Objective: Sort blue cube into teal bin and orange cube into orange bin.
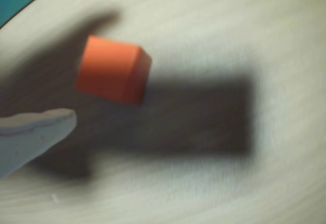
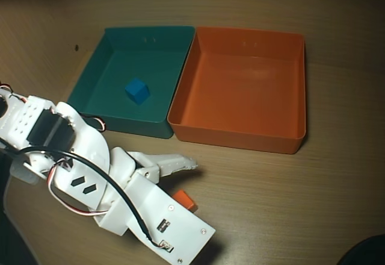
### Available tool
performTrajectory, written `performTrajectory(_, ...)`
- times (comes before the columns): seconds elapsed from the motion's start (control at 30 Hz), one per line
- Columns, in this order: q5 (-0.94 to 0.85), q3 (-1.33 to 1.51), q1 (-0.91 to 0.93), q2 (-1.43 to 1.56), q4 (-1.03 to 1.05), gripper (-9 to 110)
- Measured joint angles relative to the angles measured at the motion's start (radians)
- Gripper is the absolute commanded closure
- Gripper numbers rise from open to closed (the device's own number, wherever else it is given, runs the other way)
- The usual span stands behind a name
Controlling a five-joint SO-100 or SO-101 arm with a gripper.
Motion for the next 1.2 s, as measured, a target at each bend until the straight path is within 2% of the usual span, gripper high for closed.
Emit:
performTrajectory(0.5,0.000,0.000,0.023,-0.138,0.000,62)
performTrajectory(1.1,0.000,-0.006,-0.038,-0.195,0.000,62)
performTrajectory(1.2,0.049,-0.006,-0.038,-0.195,0.000,62)
